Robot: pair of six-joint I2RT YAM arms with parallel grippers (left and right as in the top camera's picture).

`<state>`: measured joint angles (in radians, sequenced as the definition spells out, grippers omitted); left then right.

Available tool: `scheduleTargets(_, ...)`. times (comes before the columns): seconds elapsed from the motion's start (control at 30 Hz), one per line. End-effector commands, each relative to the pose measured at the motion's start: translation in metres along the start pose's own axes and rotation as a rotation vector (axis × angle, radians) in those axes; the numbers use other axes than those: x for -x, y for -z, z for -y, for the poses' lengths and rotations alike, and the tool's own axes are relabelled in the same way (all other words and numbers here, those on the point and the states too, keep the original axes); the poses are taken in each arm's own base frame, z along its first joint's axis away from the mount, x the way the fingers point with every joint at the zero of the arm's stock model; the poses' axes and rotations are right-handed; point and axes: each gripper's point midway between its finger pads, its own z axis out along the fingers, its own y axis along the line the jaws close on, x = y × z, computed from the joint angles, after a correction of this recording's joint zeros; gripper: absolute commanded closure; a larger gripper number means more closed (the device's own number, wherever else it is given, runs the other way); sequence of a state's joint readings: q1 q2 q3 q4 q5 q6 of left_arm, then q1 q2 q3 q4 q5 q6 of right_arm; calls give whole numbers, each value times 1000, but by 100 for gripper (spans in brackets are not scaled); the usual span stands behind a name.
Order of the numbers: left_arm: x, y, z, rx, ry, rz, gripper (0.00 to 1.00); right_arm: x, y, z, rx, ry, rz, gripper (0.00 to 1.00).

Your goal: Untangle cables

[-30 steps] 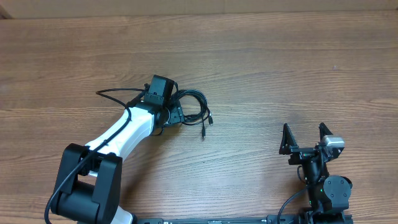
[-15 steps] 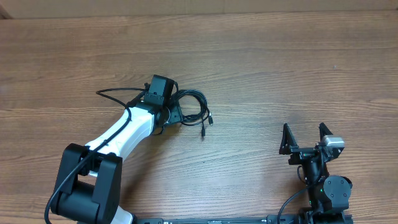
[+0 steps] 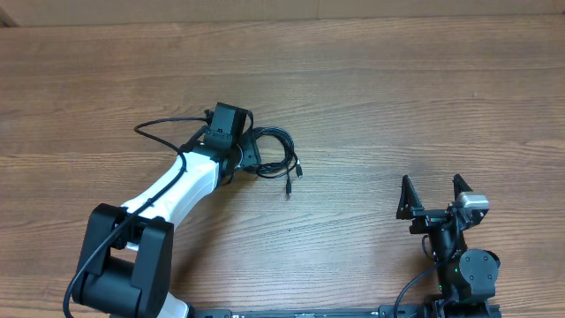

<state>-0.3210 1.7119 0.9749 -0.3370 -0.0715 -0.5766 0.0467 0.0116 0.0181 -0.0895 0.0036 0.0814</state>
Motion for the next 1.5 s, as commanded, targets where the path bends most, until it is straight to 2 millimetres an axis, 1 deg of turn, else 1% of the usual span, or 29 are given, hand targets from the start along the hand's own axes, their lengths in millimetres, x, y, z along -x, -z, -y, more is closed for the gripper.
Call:
scheduleTargets(0.0,13,-2,-3,28,2,55,36,-2,0,-1,7,4,3,0)
scheduleTargets(0.07,17,-2,-4,38,-22,74,41,-2,0,-1,7,4,3,0)
scheduleTargets(0.1,17,-2,-5,41,-36,71,45,-2,0,-1,7,4,3,0)
scheduleTargets(0.17,13,-2,-10,59,-45,53,49,-2,0,-1,7,4,3,0)
scheduleTargets(0.23,9,-3,-13,69,-46,38,47,-2,0,-1,7,4,3,0)
scheduleTargets(0.27,11,-3,-12,64,-45,43,48,-2,0,-1,7,4,3,0)
scheduleTargets(0.4,16,-3,-8,53,-44,66,44,-2,0,-1,7,4,3,0)
scheduleTargets(0.47,19,-3,-11,69,-42,83,45,-2,0,-1,7,4,3,0)
scheduleTargets(0.53,21,-2,-14,83,-41,91,50,-2,0,-1,7,4,3,0)
scheduleTargets(0.63,20,-2,-15,91,-43,88,53,-2,0,-1,7,4,3,0)
scheduleTargets(1.03,7,-2,-22,121,-52,36,52,-2,0,-1,7,4,3,0)
scheduleTargets(1.47,5,-2,-23,125,-53,29,52,-2,0,-1,7,4,3,0)
